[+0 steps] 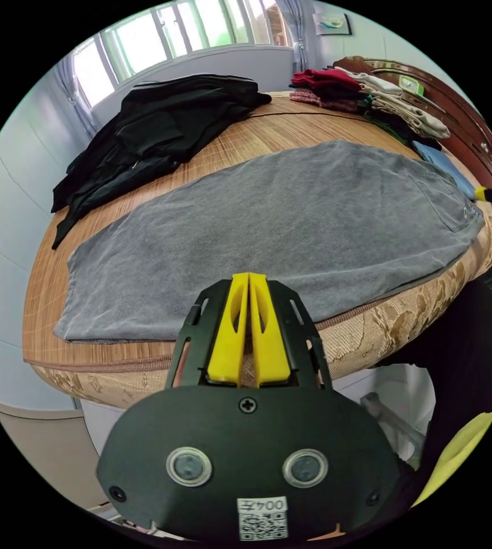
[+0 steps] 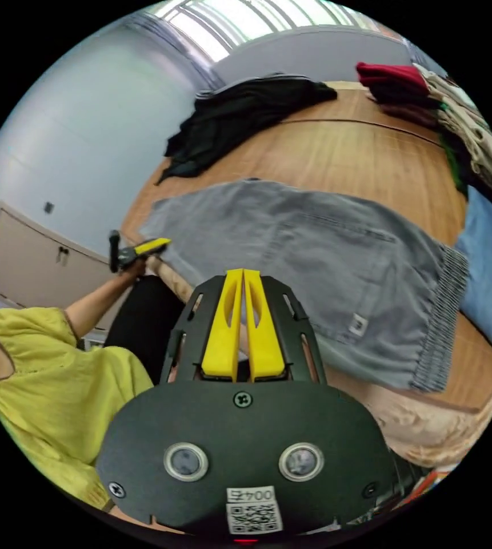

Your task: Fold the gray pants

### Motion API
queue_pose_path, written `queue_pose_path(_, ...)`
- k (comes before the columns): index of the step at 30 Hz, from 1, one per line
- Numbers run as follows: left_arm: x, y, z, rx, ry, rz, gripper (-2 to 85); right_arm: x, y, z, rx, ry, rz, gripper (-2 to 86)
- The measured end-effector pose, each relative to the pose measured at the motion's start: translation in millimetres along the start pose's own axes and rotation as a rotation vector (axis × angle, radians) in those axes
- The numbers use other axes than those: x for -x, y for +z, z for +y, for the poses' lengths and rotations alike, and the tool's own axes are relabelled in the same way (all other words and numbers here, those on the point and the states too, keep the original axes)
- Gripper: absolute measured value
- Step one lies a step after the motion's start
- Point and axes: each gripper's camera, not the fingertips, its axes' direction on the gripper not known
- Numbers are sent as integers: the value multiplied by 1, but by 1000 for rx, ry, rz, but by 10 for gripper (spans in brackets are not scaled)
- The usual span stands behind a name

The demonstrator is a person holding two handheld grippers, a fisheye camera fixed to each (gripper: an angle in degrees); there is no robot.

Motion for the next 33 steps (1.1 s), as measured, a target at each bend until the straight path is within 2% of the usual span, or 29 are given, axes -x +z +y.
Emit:
queue_pose_path(2, -5, -3, 3, -6, 5, -9, 2, 23, 6, -16, -118, -53, 26, 10)
queue_pose_path(4, -8, -5, 6, -20, 6, -12, 2, 43, 21, -32, -143, -126, 120, 52)
queue_pose_path(6, -11, -7, 9, -31, 7, -18, 1, 59, 50, -51, -78, -205, 252, 77)
queue_pose_path(8, -16, -9, 12, -38, 13, -33, 1, 61, 99, -85, 108, -232, 405, 120)
queue_pose_path(10, -21, -11, 13, -41, 20, -48, 1, 55, 128, -110, 179, -252, 479, 137)
queue_pose_path(14, -26, -14, 16, -49, 35, -64, 0, 23, 180, -164, 292, -221, 489, 144)
queue_pose_path(19, -24, -16, 20, -59, 35, -52, 1, -5, 242, -187, 485, -253, 506, 149)
queue_pose_path(22, -24, -16, 21, -62, 37, -55, 1, -32, 273, -191, 548, -226, 702, 174)
queue_pose_path(25, -23, -16, 23, -62, 38, -55, 2, -54, 244, -202, 426, -81, 619, 175)
queue_pose_path(27, -21, -16, 23, -64, 37, -52, 2, -46, 217, -198, 343, -76, 550, 171)
queue_pose_path(29, -18, -15, 24, -70, 34, -47, 2, -25, 199, -176, 370, -127, 405, 177)
queue_pose_path(33, 2, -36, 28, -118, 5, 19, 2, -4, 202, -121, 498, -190, 347, 206)
